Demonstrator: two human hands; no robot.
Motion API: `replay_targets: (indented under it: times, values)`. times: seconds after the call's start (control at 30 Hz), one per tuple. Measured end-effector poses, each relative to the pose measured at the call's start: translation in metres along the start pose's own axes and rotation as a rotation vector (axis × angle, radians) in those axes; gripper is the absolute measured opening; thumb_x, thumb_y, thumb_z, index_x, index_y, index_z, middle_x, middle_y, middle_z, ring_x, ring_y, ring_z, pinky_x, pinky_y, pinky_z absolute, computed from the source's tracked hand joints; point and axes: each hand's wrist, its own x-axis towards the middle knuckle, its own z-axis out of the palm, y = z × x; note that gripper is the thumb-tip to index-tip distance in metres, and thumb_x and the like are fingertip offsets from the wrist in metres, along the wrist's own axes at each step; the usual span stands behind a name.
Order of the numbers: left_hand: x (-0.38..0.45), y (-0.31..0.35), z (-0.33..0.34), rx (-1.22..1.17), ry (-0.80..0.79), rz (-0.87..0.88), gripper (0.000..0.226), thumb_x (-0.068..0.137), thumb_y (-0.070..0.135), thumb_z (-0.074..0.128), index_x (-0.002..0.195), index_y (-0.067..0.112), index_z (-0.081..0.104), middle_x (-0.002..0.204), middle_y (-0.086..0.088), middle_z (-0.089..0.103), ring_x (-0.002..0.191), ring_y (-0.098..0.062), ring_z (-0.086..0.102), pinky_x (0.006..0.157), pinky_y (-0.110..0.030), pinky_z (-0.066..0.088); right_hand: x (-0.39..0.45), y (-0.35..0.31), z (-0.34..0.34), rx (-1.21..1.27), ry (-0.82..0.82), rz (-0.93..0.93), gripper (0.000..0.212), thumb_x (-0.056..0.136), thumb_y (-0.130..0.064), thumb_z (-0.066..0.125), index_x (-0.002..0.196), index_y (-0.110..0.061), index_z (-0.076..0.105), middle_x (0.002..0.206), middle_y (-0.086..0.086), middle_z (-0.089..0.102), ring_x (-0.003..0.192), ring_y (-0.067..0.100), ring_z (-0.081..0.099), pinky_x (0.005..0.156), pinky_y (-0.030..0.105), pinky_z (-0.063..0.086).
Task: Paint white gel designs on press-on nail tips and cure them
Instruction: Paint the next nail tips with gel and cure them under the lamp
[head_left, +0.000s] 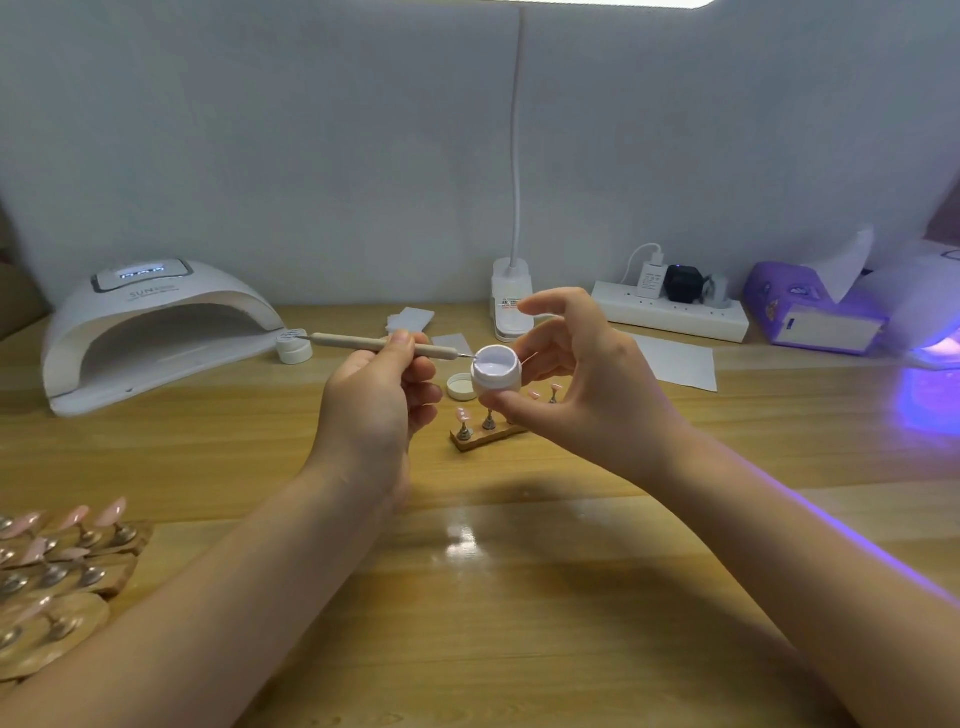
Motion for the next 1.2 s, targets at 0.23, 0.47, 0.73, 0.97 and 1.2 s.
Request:
replay_targets:
  times: [0.23,0.47,0.73,0.97,1.2]
  values:
    - [0.0,0.0,0.0,-0.023,-0.044,-0.001,0.025,0.102,0.023,0.043,0.087,0.019,0.062,0.056,0.01,0.057,0.052,-0.006,0.052,0.06,-0.025,0.04,0.0,0.0,0.0,0.044,0.024,0.032,0.071,0.069,-0.033,0.084,0.124,-0.015,0.043,0.093,-0.007,0.065,0.081,0.005,0.065,0.075,0.024,0.056]
    - [0.0,0.002,-0.002,-0.1,-0.072,0.043,0.022,0.102,0.024,0.043,0.094,0.017,0.062,0.061,0.008,0.06,0.054,-0.006,0.054,0.056,-0.023,0.043,0.003,0.009,-0.003,0.053,0.082,0.129,0.069,0.07,-0.038,0.083,0.123,-0.019,0.043,0.094,-0.007,0.065,0.082,0.002,0.064,0.074,0.017,0.054]
    - [0.002,-0.008,-0.01,-0.014,-0.109,0.232,0.015,0.097,0.017,0.051,0.093,0.018,0.066,0.072,0.0,0.066,0.067,-0.012,0.06,0.061,-0.024,0.049,0.004,0.065,-0.029,-0.126,0.169,0.428,0.069,0.076,-0.039,0.078,0.129,-0.02,0.038,0.096,-0.012,0.06,0.094,0.012,0.055,0.074,0.027,0.04]
    - [0.005,-0.023,-0.023,0.247,-0.157,0.403,0.008,0.091,0.015,0.059,0.093,0.017,0.066,0.081,0.005,0.071,0.082,-0.011,0.067,0.069,-0.019,0.052,-0.011,0.097,-0.026,-0.167,0.081,0.644,0.072,0.076,-0.037,0.078,0.133,-0.02,0.037,0.103,-0.007,0.062,0.088,0.01,0.054,0.073,0.026,0.039]
    - [0.003,-0.031,-0.023,0.311,-0.148,0.428,0.011,0.094,0.011,0.057,0.091,0.018,0.066,0.082,0.002,0.071,0.081,-0.011,0.067,0.069,-0.017,0.052,-0.014,0.098,-0.021,-0.208,-0.017,0.652,0.073,0.08,-0.039,0.074,0.139,-0.021,0.036,0.123,-0.002,0.063,0.106,0.015,0.055,0.085,0.03,0.043]
